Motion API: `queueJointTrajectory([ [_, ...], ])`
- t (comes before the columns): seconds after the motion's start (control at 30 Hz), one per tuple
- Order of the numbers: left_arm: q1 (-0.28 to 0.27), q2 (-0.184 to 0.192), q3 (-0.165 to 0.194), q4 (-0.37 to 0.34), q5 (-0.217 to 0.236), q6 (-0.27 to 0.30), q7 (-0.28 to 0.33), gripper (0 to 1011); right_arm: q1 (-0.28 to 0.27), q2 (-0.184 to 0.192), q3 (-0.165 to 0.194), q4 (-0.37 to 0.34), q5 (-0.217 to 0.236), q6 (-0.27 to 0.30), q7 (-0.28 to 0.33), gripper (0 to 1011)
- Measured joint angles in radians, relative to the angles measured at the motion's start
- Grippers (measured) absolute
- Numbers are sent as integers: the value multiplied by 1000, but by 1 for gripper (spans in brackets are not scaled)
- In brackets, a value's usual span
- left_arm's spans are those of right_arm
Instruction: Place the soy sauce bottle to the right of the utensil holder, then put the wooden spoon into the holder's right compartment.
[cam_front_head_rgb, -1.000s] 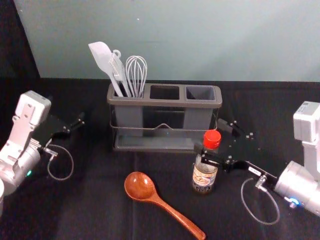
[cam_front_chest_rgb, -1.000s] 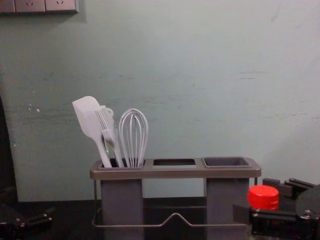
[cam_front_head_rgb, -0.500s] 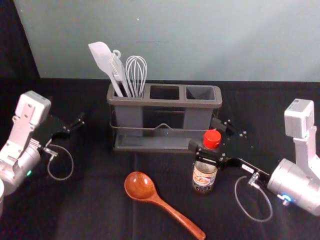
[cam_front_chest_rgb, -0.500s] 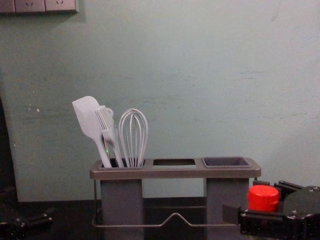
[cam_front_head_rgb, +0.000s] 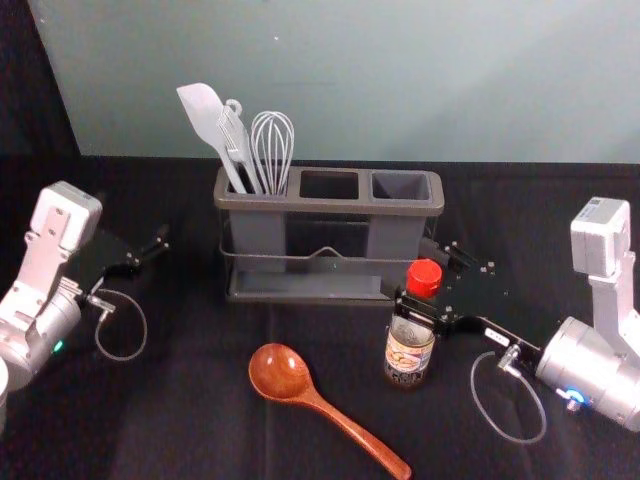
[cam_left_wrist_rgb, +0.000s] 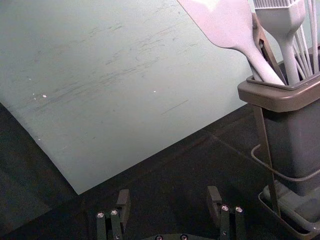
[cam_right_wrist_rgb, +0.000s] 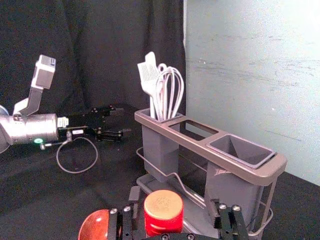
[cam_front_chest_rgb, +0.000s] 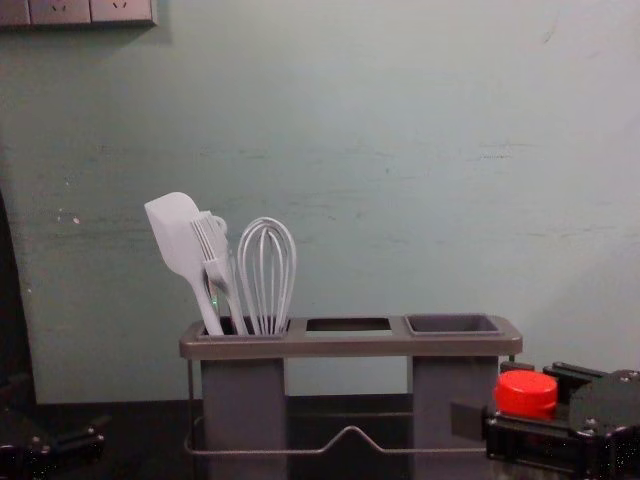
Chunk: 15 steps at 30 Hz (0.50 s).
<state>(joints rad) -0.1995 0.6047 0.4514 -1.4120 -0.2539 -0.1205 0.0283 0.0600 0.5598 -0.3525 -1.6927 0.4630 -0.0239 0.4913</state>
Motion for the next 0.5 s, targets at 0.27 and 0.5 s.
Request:
queueJointTrajectory([
  [0.27, 0, 0, 0, 0, 0, 0, 0, 1005, -1, 1, 1, -1, 0, -1, 0, 594],
  [0.5, 0, 0, 0, 0, 0, 0, 0, 1005, -1, 1, 1, -1, 0, -1, 0, 385],
])
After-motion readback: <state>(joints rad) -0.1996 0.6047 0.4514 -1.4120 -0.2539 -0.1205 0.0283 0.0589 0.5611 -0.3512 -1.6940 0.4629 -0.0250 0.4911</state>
